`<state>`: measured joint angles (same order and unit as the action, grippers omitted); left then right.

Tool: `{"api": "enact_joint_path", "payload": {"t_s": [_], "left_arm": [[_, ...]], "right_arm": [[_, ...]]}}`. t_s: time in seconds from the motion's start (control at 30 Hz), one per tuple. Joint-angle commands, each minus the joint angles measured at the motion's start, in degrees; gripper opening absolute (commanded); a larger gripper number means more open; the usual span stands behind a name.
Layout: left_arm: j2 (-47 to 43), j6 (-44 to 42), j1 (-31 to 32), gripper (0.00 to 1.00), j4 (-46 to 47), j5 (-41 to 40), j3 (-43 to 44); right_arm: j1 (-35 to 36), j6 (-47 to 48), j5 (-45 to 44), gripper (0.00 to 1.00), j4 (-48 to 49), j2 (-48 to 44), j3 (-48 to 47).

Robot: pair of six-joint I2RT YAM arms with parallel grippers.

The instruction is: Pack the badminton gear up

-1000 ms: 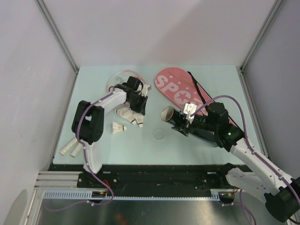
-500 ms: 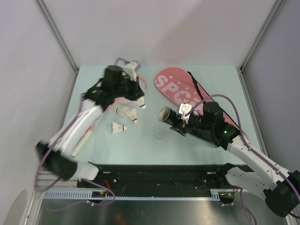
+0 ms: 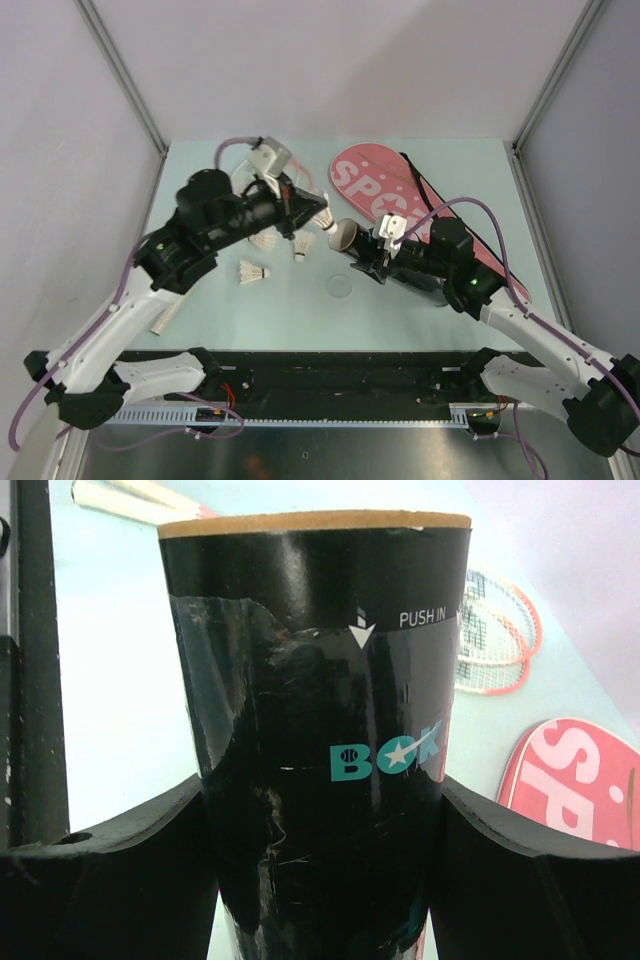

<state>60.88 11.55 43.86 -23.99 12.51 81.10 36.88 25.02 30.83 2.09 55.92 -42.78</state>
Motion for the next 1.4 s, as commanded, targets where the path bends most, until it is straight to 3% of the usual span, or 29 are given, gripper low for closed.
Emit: {"api": "enact_joint_path", "payload": {"t_s": [0.0,0.2,0.53,0.57,0.63,0.67,0.7,0.9,1.03,1.13,1.17,1.23,1.27,1.37], "left_arm": [[0.55,-0.57,5.0,0.0,3.41,-6.88,-1.12],[1.43,-1.44,9.13,0.0,5.35,-11.89,-1.21],[5.21,-0.66,13.01,0.01,6.23,-13.4,0.99],[5.39,0.13,13.01,0.05,6.32,-13.04,1.25],[5.74,1.19,13.01,0.3,6.5,-10.78,2.22],[6.0,2.41,13.01,0.42,6.67,-8.84,2.66],[6.09,2.86,13.01,0.64,6.76,-7.34,3.62],[4.07,9.09,8.19,1.0,7.82,2.41,6.78],[3.02,13.4,2.39,0.98,7.73,4.28,6.88],[1.43,14.89,-4.63,0.89,7.73,7.16,2.67],[1.95,16.3,-9.01,0.81,7.73,10.39,1.88],[5.54,19.29,-11.07,0.65,8.34,20.03,2.21],[6.78,18.95,-9.94,0.47,9.74,22.18,3.26],[9.86,15.71,-4.25,0.41,10.45,22.12,8.35]], "right_arm": [[1.08,-3.65,0.29,0.0,8.81,-1.16,-2.57],[1.61,-6.38,0.28,0.0,11.09,-2.13,-2.57],[1.79,-13.06,-2.71,0.0,16.8,-2.49,-2.57],[1.79,-13.5,-2.88,0.0,17.07,-2.48,-2.48],[1.7,-14.38,-3.23,0.0,17.77,-2.39,-2.48],[1.7,-14.47,-3.32,0.0,18.04,-2.48,-2.48],[1.61,-14.73,-3.67,0.0,18.39,-2.57,-2.3],[-4.78,-20.09,-0.79,0.0,21.29,-4.06,-1.25],[-6.82,-21.24,-0.5,0.0,21.13,-5.82,0.16],[-8.4,-19.13,-0.86,0.0,17.08,-7.66,0.16],[-8.93,-18.6,1.23,0.0,16.46,-8.02,0.25],[-9.2,-16.94,2.3,0.0,14.01,-8.46,0.25],[-9.2,-16.49,2.57,0.0,13.3,-8.55,0.33],[-9.2,-15.7,1.78,0.0,11.8,-8.37,0.42]]}}
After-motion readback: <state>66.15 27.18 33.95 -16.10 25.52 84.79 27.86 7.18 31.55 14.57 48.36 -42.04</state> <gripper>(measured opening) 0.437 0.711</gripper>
